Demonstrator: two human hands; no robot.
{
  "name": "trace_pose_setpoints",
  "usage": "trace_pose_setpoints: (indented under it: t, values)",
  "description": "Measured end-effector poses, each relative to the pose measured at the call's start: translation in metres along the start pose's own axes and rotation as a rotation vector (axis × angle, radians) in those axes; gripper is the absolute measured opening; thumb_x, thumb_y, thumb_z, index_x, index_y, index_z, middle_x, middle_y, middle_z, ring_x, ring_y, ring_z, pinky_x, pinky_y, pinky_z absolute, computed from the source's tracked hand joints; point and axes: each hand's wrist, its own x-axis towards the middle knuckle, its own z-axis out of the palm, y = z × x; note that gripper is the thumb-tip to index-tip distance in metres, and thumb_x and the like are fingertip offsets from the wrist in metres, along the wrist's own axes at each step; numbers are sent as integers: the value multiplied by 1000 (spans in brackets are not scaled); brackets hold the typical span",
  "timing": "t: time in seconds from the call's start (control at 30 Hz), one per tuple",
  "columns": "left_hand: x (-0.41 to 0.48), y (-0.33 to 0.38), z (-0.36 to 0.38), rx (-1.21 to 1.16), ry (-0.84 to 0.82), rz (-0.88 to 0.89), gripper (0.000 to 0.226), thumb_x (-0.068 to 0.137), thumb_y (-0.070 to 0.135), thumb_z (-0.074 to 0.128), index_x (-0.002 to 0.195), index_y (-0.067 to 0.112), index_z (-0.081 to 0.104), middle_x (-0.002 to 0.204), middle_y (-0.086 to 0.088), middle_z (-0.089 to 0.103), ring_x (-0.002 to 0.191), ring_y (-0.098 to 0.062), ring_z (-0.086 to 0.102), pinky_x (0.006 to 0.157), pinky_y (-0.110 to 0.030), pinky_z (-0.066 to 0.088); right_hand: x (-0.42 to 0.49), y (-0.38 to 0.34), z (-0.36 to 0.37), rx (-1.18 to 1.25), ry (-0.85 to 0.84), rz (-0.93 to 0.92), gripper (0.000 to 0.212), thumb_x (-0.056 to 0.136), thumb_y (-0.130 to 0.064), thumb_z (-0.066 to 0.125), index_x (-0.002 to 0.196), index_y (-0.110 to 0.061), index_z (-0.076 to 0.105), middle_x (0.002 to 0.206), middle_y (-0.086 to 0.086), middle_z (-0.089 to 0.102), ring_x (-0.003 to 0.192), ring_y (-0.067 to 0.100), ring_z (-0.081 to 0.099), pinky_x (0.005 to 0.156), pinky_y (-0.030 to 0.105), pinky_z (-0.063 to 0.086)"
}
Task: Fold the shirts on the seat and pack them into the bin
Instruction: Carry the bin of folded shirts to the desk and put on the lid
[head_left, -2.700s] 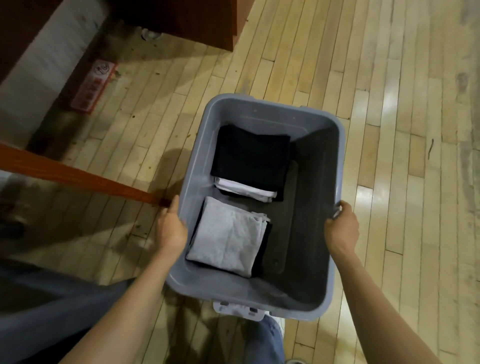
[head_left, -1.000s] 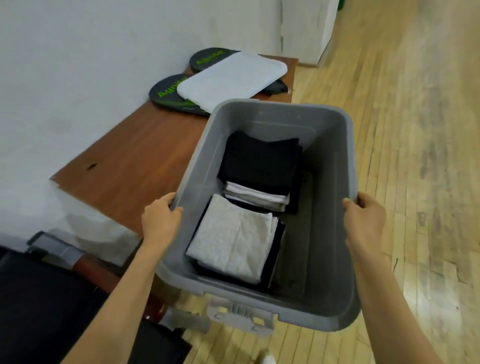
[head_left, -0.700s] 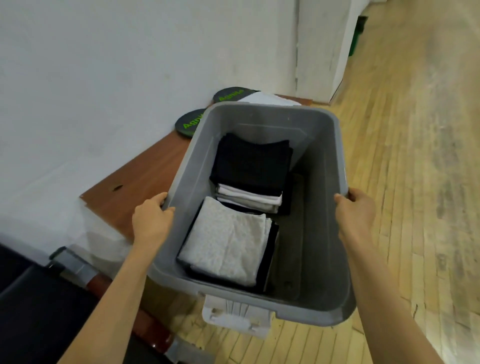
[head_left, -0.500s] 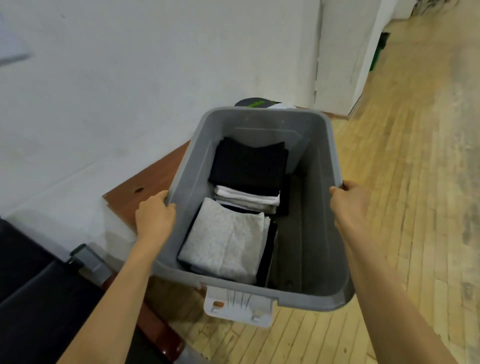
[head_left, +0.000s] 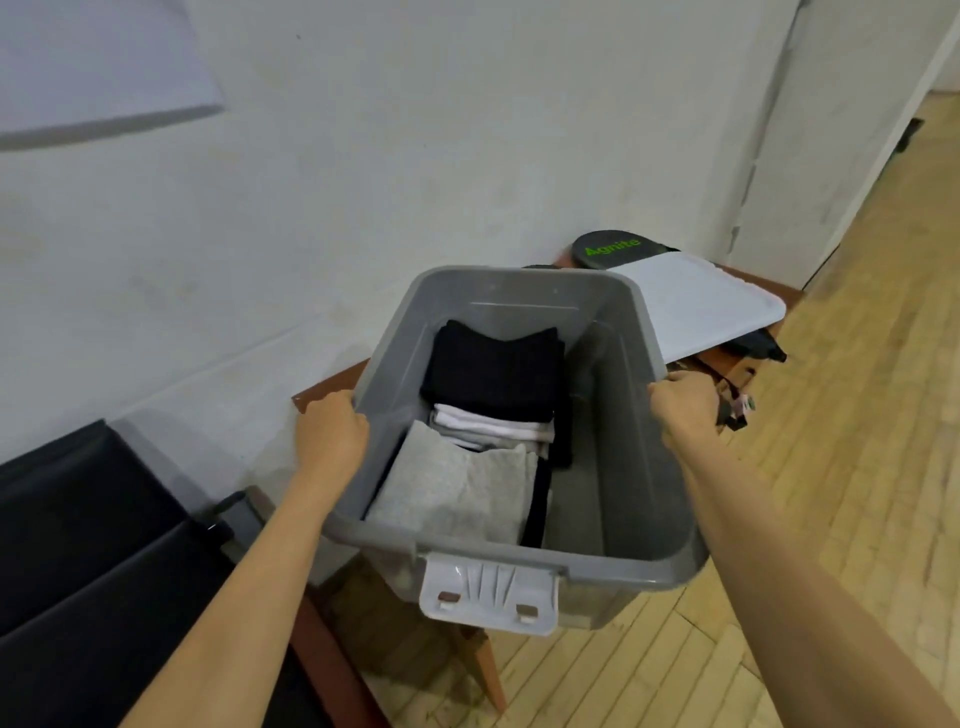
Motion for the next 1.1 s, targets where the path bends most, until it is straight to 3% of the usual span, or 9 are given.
trace_pose_setpoints:
  t: [0.1,0.2,0.33,0.47,0.63,0.73,0.83,0.97,1.1]
  values:
    - [35,-10,0,17,0,4,26,92,3,47,112,-2,63,105,-25,66,95,-41,59,66,-37,38,13,-21,22,-60,-103,-25,28,94,-8,50,116,7,56,112,24,60,99,36,58,78,40,48]
    - [79,-11,-3,83,-130,-34,28,92,4,47,117,-1,59,120,-27,59,109,-42,55,86,-44,46,11,-35,26,-127,-281,-73,37,97,-18,52,126,3,47,120,22,55,106,34,55,83,38,45]
    - [83,29,-6,-15,-222,124,57,91,26,61,142,9,41,150,-15,34,135,-33,35,109,-41,31,-3,-29,25,-75,-452,-209,72,90,-27,64,146,-5,23,149,13,33,133,27,37,93,28,34]
    - [19,104,-1,-429,-316,270,50,87,36,65,132,18,54,137,1,51,125,-14,46,97,-20,33,-1,-13,23,9,-486,-308,78,89,-29,65,149,-11,18,154,4,26,138,20,30,100,25,29]
    - [-31,161,28,-572,-449,222,62,86,45,63,141,25,42,139,6,46,126,-10,43,101,-24,37,34,2,24,-118,-389,-486,66,85,-47,64,137,-15,39,136,3,42,129,23,37,105,36,34]
    - [-45,183,46,-656,-472,81,70,86,46,63,145,25,32,141,4,45,126,-13,45,105,-35,41,58,6,27,-150,-385,-627,66,88,-47,61,141,-15,38,142,4,35,135,24,27,112,40,27]
    - [-56,205,59,-634,-470,-10,72,86,48,63,146,25,30,141,5,44,124,-14,48,102,-34,44,82,2,26,-168,-424,-789,54,92,-39,58,139,-16,44,149,5,33,141,25,18,117,43,17]
    - [-65,228,72,-402,-388,-68,67,91,39,61,148,24,29,143,4,44,126,-17,48,98,-34,45,108,-9,23,-151,-542,-1033,33,93,-32,58,122,-16,61,125,3,57,122,21,46,108,36,32]
    - [-80,241,80,-194,-225,-108,50,99,29,47,146,23,32,126,-2,60,108,-20,58,84,-36,50,125,-2,23,-224,-605,-1130,43,92,-46,52,129,-24,57,115,-3,62,116,18,52,105,47,35]
